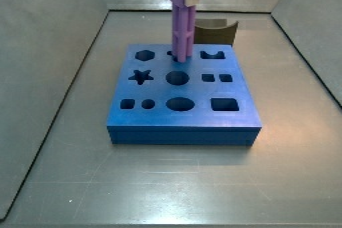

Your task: Insert the 3 prong object.

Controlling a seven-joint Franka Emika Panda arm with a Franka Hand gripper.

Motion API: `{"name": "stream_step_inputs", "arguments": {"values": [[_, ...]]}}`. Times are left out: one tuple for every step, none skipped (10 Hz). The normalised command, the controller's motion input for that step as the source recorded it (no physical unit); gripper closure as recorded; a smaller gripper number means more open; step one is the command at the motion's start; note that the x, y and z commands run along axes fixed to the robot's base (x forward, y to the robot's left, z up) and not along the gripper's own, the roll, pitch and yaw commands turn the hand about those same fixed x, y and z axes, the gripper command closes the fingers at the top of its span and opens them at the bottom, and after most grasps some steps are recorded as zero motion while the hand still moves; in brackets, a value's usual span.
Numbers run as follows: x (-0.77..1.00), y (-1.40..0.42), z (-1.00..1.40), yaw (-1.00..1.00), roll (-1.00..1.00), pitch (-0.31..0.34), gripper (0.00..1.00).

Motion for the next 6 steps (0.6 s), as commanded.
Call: {"name": "stream_step_inputs", "arguments": {"values": [[0.02,-0.19,-0.35,0.07,0.14,-0.003,1.0],[-0.06,0.0,-0.25,0.18,0.04,-0.104,1.0],[-0.06,0.16,-0.11,0.14,0.0,-0.067,1.0],[-0.15,0.21,-0.06,0.02,0.0,-0.043,1.0],[-0.26,0.11,-0.08,0.0,0.0,-0.046,1.0],[-0.29,0.0,-0.13,0.0,0.0,-0.057,1.0]]}}
